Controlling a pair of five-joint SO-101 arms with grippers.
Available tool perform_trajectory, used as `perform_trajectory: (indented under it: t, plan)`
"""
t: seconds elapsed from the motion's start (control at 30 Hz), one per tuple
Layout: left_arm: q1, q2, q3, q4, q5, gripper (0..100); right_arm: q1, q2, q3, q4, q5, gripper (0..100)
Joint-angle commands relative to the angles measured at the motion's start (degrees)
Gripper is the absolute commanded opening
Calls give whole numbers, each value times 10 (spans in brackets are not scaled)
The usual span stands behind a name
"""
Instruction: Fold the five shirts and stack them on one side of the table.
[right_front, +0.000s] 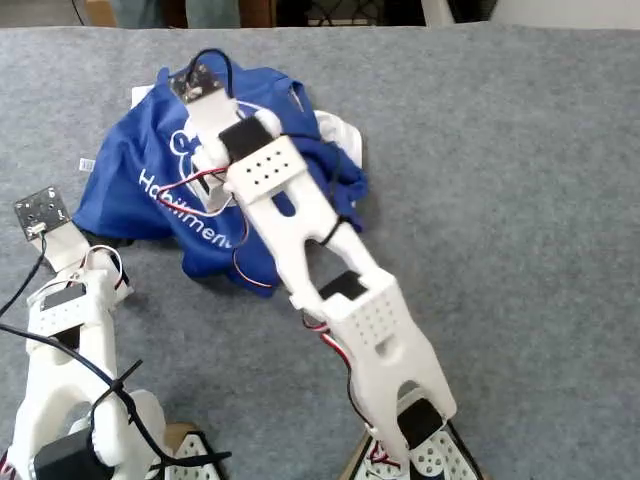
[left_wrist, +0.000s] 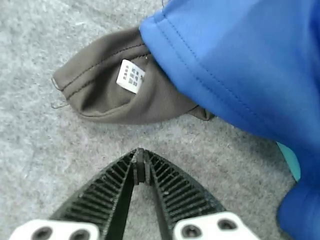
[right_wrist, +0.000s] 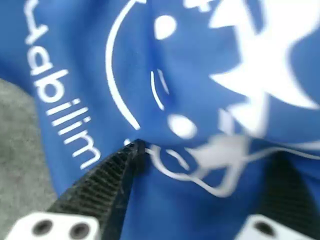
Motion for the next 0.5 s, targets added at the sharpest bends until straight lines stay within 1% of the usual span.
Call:
perform_trajectory:
  t: [0.0, 0.07, 0.13, 0.2, 0.23, 0.3, 0.43, 0.47]
  plan:
    - [3, -3, -29, -5, -1, 30, 7, 24, -52, -12, 1, 371]
    - [3, -3, -29, -5, -1, 30, 12, 31, -94, -15, 13, 185]
    - [4, -3, -29, -5, -2, 30, 24, 33, -134, -18, 44, 5]
    - [4, -3, -29, -6, -2, 30, 39, 34, -168, -5, 55, 64]
    - [4, -3, -29, -6, -3, 30, 47, 34, -186, 4, 55, 62]
    - [4, -3, -29, -7, -4, 30, 65, 34, -228, 30, 56, 10]
    - [4, -3, -29, -7, -4, 30, 91, 34, -345, 122, 57, 15]
    - [4, -3, -29, -7, -4, 30, 97, 34, -369, 130, 61, 15]
